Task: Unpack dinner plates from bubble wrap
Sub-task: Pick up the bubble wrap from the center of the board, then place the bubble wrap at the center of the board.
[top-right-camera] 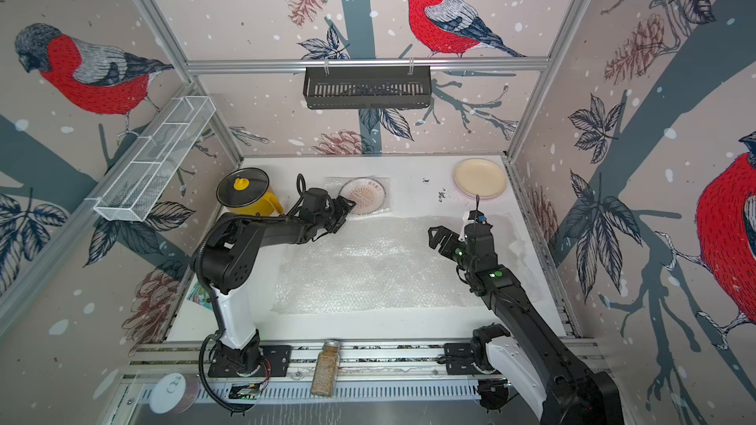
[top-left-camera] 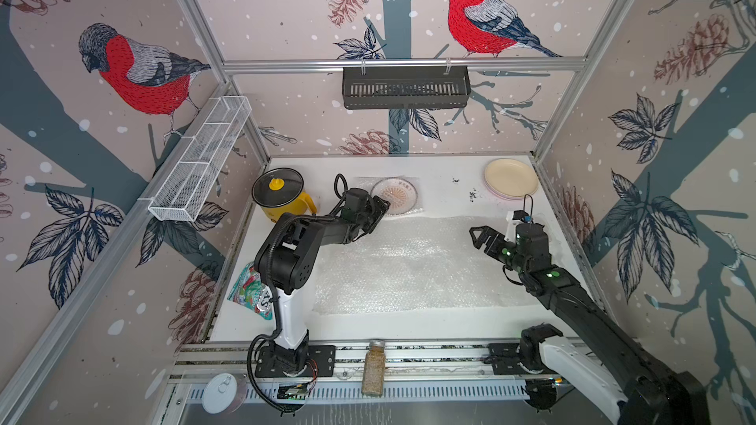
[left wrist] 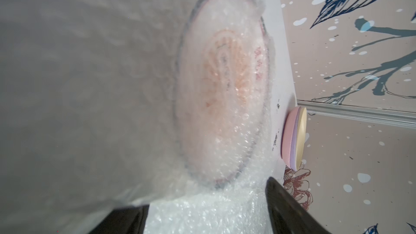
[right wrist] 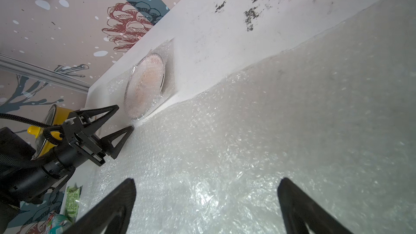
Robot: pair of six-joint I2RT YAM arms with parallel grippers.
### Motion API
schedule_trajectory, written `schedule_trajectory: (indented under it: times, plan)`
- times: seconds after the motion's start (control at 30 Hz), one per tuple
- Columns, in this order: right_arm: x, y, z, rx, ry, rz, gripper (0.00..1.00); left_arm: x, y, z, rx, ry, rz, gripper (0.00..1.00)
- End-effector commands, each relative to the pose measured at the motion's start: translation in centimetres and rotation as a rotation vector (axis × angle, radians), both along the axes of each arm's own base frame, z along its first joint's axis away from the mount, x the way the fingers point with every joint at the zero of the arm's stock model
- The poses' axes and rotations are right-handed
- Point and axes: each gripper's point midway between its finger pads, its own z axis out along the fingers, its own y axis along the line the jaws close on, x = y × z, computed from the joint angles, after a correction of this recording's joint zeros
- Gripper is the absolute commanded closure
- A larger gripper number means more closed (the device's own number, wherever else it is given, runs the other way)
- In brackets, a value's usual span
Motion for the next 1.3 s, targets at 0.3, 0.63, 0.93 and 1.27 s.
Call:
schedule_trajectory:
  times: [0.3,0.63,0.93,1.27]
  plan:
    - [-0.3,-0.1,-0.3,-0.005,0.014,-0.002,0.01,4.5,0.5,0.3,0.022,-0.046,-0.027,0.58]
    - [0.3,-0.6,0.9,-0.051,-0.013,-0.018,0.01,5.1,0.4,4.5,0.021,-0.140,-0.175,1.00]
    - [2.2,-1.9,6.5,-0.112,-0.143,-0.077,0.01,-1.6,-0.4,14.1,0.038,-0.346,-0.346,1.00]
    - [1.8,-3.4,9.0,-0.143,-0.215,-0.131,0.01,-15.9,-4.9,12.6,0.137,-0.366,-0.728,1.00]
